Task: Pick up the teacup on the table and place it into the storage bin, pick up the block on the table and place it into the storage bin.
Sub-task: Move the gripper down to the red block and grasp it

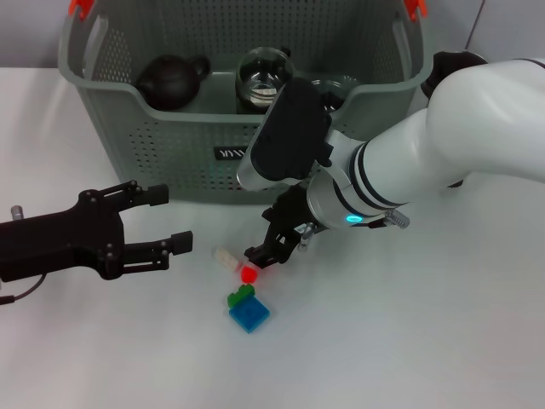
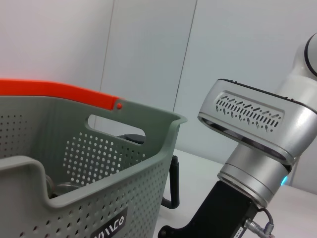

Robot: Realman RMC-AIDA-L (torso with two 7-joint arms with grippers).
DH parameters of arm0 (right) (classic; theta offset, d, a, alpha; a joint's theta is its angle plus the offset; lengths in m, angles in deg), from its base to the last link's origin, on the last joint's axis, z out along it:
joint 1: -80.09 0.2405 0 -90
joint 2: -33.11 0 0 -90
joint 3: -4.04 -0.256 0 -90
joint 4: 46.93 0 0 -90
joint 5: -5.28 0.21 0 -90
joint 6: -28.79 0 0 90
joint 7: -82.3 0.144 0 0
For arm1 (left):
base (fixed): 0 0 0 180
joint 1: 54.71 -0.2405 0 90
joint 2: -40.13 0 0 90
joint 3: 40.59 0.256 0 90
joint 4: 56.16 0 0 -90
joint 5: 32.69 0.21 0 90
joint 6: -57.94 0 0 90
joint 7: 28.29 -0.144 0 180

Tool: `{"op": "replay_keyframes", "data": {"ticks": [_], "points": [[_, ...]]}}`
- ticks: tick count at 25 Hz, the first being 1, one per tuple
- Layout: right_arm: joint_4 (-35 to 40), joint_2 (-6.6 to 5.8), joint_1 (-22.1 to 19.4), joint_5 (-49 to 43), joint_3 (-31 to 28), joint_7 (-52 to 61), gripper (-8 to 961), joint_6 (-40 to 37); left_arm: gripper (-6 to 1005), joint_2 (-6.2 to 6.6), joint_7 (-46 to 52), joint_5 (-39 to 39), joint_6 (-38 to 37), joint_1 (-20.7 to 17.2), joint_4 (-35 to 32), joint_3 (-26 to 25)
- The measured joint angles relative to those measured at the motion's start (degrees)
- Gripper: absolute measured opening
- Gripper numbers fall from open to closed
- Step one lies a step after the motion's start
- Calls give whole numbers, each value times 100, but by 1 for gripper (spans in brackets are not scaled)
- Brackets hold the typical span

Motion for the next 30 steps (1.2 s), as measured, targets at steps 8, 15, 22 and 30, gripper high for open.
{"op": "replay_keyframes", "data": {"ticks": [8,15,22,30], "points": [[0,-2,0,-1,0,-19,675,-37,864,0,0,0,-1,0,0,0],[0,9,0,8,-1,-19,667,-92,864,0,0,0,0,0,0,0],[-9,27,0,56,-1,0,659,-96,864,0,0,0,0,0,0,0],[-81,34,0,154,63,-15,506,-80,864,-10,0,0,0,0,0,0]]}}
